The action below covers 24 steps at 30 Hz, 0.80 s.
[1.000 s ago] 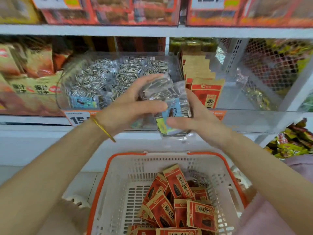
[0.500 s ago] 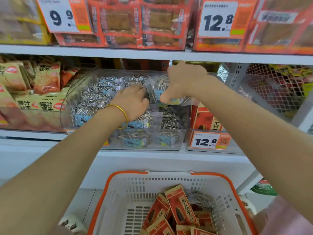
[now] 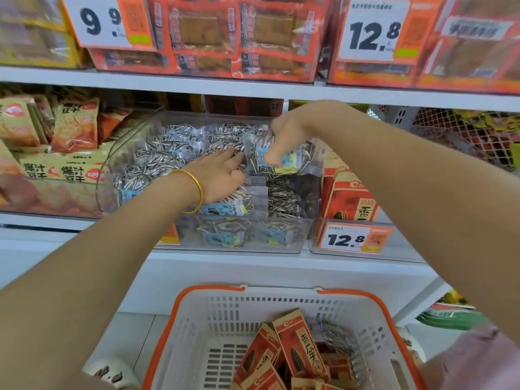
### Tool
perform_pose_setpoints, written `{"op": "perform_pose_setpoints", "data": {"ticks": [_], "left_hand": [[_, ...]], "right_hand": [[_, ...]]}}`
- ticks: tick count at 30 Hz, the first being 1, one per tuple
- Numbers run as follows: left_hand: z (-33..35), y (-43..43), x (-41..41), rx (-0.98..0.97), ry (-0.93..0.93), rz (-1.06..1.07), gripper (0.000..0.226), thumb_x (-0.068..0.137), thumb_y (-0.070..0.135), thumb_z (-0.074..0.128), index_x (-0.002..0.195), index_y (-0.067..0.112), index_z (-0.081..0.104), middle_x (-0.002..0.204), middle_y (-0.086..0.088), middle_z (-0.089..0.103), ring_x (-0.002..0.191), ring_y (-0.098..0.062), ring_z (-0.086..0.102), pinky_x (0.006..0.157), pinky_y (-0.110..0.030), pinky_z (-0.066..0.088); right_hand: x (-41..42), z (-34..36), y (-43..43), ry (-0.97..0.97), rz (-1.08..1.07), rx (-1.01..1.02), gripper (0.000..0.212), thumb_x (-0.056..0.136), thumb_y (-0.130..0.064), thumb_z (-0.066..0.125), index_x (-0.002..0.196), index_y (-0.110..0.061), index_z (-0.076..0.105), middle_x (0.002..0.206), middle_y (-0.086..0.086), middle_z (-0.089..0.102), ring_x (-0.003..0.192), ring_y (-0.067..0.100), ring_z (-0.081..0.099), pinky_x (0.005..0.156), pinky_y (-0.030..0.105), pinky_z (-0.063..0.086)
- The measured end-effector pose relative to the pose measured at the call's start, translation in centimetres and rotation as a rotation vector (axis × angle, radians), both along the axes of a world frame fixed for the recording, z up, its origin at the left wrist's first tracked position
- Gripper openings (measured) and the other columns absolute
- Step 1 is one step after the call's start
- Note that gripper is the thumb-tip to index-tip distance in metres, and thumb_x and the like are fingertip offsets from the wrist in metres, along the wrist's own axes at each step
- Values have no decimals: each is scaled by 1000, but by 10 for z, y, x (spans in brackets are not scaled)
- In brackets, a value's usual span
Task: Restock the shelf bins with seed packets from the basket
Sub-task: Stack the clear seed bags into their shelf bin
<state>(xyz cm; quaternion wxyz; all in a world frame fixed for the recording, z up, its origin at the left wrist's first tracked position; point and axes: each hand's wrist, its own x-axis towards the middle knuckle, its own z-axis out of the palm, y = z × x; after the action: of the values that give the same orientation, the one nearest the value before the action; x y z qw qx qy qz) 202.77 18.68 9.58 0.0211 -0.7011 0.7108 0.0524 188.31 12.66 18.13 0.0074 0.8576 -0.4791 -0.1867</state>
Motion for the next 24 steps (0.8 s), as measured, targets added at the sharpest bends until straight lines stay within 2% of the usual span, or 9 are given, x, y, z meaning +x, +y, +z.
{"op": "perform_pose_setpoints", "data": {"ticks": [3, 6, 10, 12, 14, 17, 19, 21, 24], "left_hand": [[0, 1, 0, 6, 2, -2, 54, 100, 33, 15, 151, 20, 1, 158, -4, -7, 146, -17, -5, 119, -38, 4], [-1, 2, 1, 17, 0, 2, 55, 99, 35, 14, 150, 19, 1, 158, -3, -7, 146, -17, -5, 119, -39, 4], [-1, 3, 1, 17, -4, 8, 59, 97, 38, 13, 151, 18, 0, 158, -3, -8, 146, -17, -5, 119, -41, 4], [-1, 4, 0, 17, 1, 25, 57, 99, 35, 16, 151, 18, -1, 158, -2, -9, 146, -16, -6, 119, -40, 2], [1, 5, -2, 17, 5, 26, 56, 100, 35, 16, 151, 18, -1, 158, -1, -9, 145, -15, -7, 119, -40, 2], [2, 7, -3, 6, 7, 23, 55, 100, 34, 16, 151, 19, 0, 158, -2, -8, 146, -16, -6, 119, -40, 1], [2, 8, -2, 4, 14, 20, 55, 100, 33, 16, 151, 21, -1, 158, -2, -8, 146, -16, -6, 119, -40, 0], [1, 9, -2, 3, 25, 16, 54, 100, 33, 15, 150, 24, -2, 158, -1, -9, 145, -15, -7, 119, -39, -1], [2, 10, -2, 3, 26, 18, 53, 100, 33, 14, 150, 28, -4, 158, -1, -10, 145, -16, -8, 119, -39, -2]], "right_hand": [[-1, 0, -2, -122, -43, 60, 84, 76, -35, 65, 145, -12, 22, 143, 13, 35, 122, 34, 43, 81, 42, 45], [-1, -5, 0, -195, -46, 66, 86, 76, -32, 65, 146, -15, 17, 141, 13, 36, 119, 33, 44, 82, 42, 47], [-6, -35, 5, -335, -115, 193, 91, 78, -32, 65, 148, -19, 9, 149, 14, 30, 128, 32, 40, 98, 44, 44], [-9, -48, 8, -356, -84, 78, 83, 79, -34, 65, 144, -14, 17, 139, 13, 42, 119, 32, 46, 91, 40, 47], [-10, -52, 11, -276, -26, -101, 73, 79, -42, 64, 136, -14, 27, 124, 9, 51, 115, 32, 45, 83, 40, 45], [-8, -46, 14, -175, -33, -140, 61, 81, -40, 66, 127, -10, 38, 109, 6, 51, 108, 31, 46, 84, 41, 45], [-6, -44, 14, -84, -37, -149, 50, 82, -32, 68, 118, -5, 47, 117, 11, 51, 103, 32, 48, 86, 42, 47], [-6, -48, 17, -8, -45, -218, 54, 84, -25, 68, 126, -1, 45, 131, 18, 43, 115, 35, 47, 91, 43, 45], [-10, -68, 25, -226, -42, -360, 73, 83, -11, 63, 142, -2, 23, 138, 20, 37, 125, 36, 41, 95, 44, 41]]}}
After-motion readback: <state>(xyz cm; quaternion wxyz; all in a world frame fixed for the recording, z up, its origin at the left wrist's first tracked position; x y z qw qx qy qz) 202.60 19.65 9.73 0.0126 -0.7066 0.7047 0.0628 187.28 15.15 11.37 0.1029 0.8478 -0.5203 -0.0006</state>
